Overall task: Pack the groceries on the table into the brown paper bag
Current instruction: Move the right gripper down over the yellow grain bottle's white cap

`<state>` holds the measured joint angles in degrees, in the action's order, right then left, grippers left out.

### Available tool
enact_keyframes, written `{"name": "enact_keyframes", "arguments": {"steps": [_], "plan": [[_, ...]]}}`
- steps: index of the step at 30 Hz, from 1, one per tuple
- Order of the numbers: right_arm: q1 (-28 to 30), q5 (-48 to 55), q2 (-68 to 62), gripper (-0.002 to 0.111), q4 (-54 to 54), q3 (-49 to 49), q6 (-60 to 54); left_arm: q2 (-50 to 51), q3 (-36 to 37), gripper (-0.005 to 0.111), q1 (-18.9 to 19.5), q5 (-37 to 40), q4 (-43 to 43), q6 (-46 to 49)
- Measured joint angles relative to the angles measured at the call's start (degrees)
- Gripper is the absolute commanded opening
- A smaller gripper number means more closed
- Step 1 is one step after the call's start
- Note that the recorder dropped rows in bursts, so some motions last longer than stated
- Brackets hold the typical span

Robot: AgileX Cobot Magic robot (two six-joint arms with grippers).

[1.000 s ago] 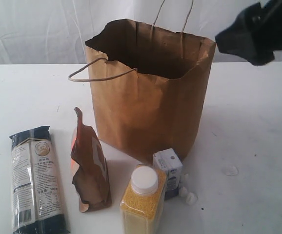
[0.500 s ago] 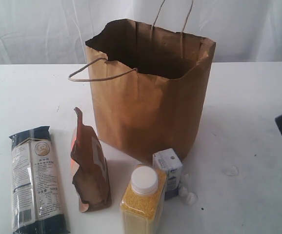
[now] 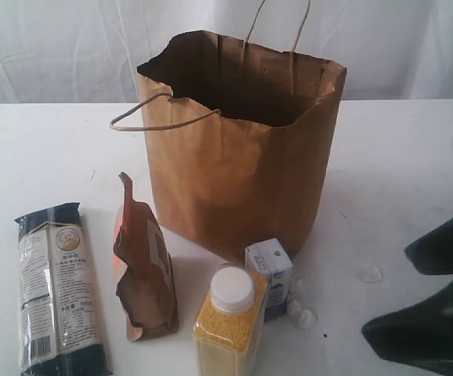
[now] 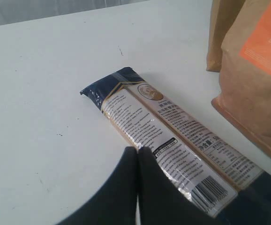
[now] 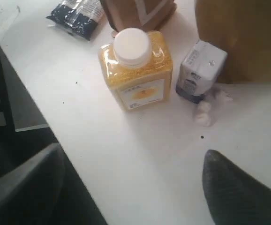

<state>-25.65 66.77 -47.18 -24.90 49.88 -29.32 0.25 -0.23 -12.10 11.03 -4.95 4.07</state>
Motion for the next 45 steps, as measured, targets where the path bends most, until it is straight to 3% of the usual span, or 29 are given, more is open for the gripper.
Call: {"name": "enact_keyframes", "arguments": {"steps": [6,15,20,35,45], "plan": [[-2.0,-5.4,-6.0,0.075,-1.8,-0.9,-4.2,0.0,0.0,0.000,0.0,0.0,0.0,0.0],[-12.7,-14.3,-15.6,0.075,-3.3,-1.0,-5.8,0.0,0.0,0.000,0.0,0.0,0.0,0.0],[-15.6,-18.6,-20.7,0.075,-3.4,-1.0,-7.1,0.0,0.0,0.000,0.0,0.0,0.0,0.0],[-16.3,-25.7,-28.4,0.075,-0.1,0.8,-8.7,0.0,0.0,0.000,0.0,0.0,0.0,0.0],[-16.3,-26.8,-28.4,0.068,-0.6,0.8,-8.1,0.0,0.0,0.000,0.0,0.1,0.0,0.0]]}}
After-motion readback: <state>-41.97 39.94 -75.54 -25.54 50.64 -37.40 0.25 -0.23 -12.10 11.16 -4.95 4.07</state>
